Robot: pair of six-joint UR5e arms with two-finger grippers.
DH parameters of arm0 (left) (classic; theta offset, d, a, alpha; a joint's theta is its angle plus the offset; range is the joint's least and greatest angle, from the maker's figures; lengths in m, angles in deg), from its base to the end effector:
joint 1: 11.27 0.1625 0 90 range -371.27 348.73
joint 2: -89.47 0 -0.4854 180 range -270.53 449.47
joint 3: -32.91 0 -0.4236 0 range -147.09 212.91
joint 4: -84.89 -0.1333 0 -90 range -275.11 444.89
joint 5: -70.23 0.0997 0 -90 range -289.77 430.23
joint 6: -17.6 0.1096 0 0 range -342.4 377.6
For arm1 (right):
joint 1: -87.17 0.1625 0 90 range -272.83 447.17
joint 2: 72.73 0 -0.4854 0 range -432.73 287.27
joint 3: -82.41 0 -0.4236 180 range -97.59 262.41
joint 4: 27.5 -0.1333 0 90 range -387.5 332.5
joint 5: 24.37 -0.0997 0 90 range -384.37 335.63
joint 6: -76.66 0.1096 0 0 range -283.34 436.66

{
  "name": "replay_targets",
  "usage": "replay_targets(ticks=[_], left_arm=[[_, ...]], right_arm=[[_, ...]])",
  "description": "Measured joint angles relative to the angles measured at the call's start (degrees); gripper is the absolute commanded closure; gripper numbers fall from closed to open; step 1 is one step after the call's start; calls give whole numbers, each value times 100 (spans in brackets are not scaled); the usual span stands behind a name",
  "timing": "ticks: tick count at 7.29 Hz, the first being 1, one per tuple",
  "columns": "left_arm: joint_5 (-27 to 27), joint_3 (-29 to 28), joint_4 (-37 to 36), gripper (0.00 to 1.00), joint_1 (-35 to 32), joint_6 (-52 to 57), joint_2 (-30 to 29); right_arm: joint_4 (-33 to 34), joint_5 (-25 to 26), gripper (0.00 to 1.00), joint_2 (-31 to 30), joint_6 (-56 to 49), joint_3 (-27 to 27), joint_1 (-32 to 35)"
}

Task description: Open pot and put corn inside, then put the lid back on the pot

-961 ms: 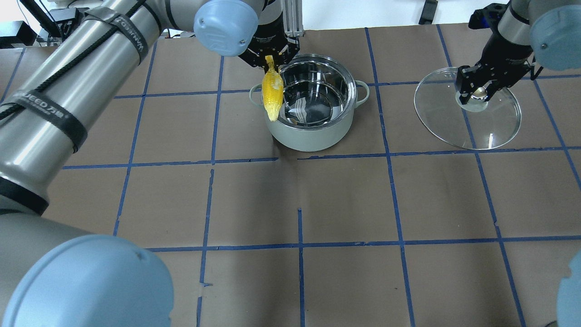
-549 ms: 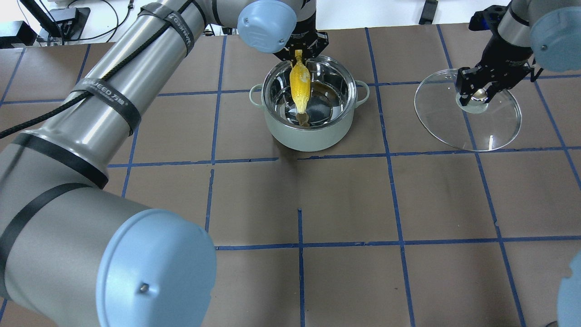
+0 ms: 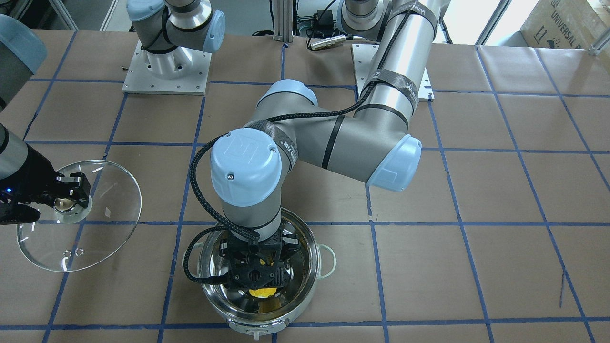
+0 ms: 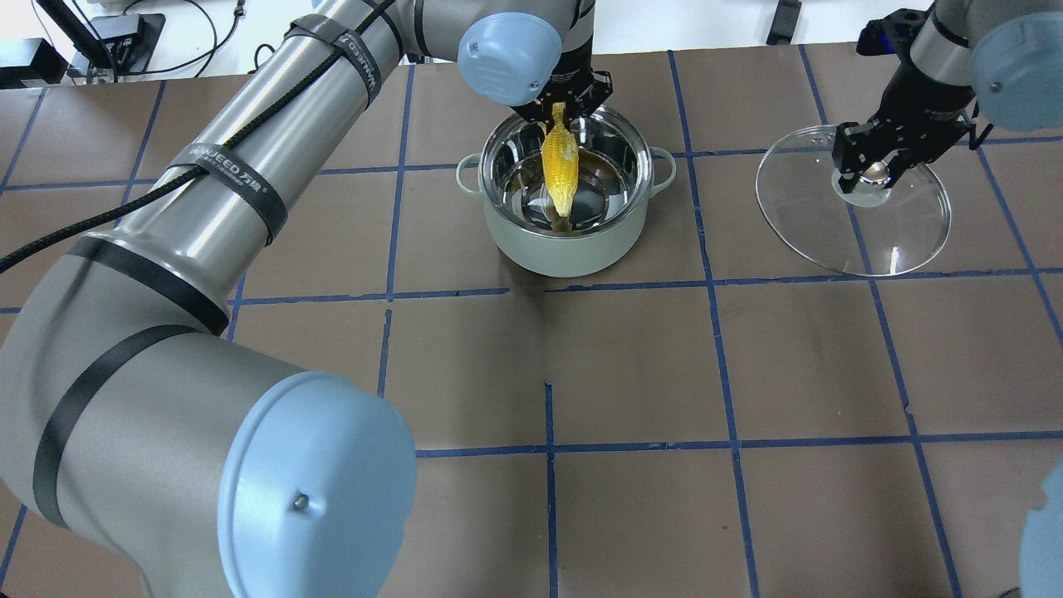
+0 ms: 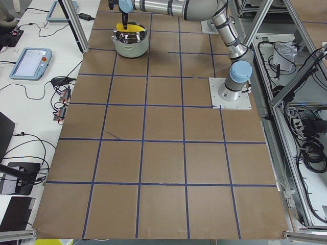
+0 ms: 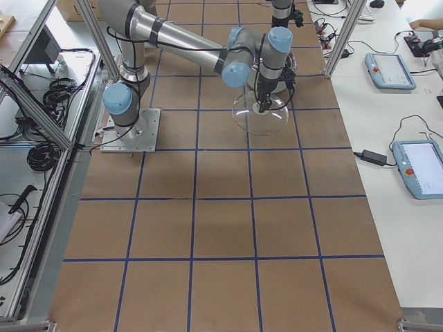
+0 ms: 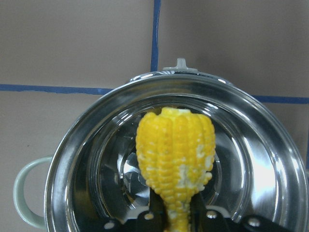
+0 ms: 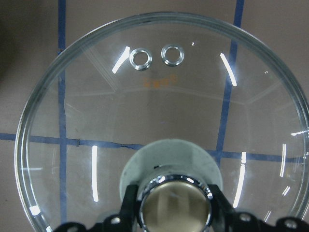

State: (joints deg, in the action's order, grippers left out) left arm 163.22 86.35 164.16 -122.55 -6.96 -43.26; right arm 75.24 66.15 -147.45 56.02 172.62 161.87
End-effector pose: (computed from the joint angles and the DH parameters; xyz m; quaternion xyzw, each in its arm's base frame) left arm -0.4305 -0.7538 0.3723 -0.0296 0.9984 -0.0468 0.0085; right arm -0.0387 -0.6430 0.4034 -0.0467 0.9986 0.0242 0.0031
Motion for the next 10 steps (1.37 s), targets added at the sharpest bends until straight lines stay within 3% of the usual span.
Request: replay_targets(ticks=[1, 2, 7, 10], left_arm=[[9, -3, 4, 45, 8, 28, -50], [28, -14, -18, 0, 22, 63, -105], [66, -16, 99, 0, 102, 439, -108], [55, 15, 1151, 0, 660, 1509, 401]], right_arm=[[0, -2, 84, -3, -3, -9, 0], [0, -1, 84, -13, -5, -25, 0], [-22, 1, 83, -134, 38, -40, 27], [-385, 12, 83, -202, 508, -383, 327]])
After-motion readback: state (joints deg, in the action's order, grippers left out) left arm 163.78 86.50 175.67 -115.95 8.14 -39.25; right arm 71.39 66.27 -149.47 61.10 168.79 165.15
